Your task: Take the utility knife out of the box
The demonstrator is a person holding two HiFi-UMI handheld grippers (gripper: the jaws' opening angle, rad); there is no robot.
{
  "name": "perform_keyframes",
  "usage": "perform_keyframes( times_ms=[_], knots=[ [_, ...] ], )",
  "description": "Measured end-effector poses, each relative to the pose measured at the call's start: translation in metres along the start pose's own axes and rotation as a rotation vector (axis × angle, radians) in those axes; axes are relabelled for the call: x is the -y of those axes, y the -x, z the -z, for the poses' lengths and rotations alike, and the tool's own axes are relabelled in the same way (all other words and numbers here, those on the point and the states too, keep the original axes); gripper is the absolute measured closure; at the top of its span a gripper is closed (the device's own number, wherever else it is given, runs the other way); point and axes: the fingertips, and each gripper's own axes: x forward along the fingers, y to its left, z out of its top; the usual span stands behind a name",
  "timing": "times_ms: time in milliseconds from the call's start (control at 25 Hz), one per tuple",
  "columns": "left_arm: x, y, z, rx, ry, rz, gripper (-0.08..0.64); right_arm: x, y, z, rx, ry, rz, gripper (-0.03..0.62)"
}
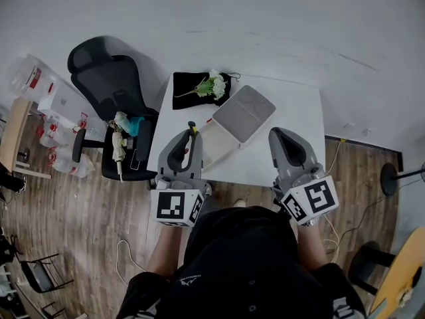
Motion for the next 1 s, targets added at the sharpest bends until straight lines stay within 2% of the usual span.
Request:
perform_keyframes(
  times_ms=[1000],
  knots=[
    [0.011, -0.008, 0.014, -0.032, 0.012, 0.025, 0.499, 0.006, -0.005, 0.014, -0.026, -0.014, -0.002, 0.588]
  ],
)
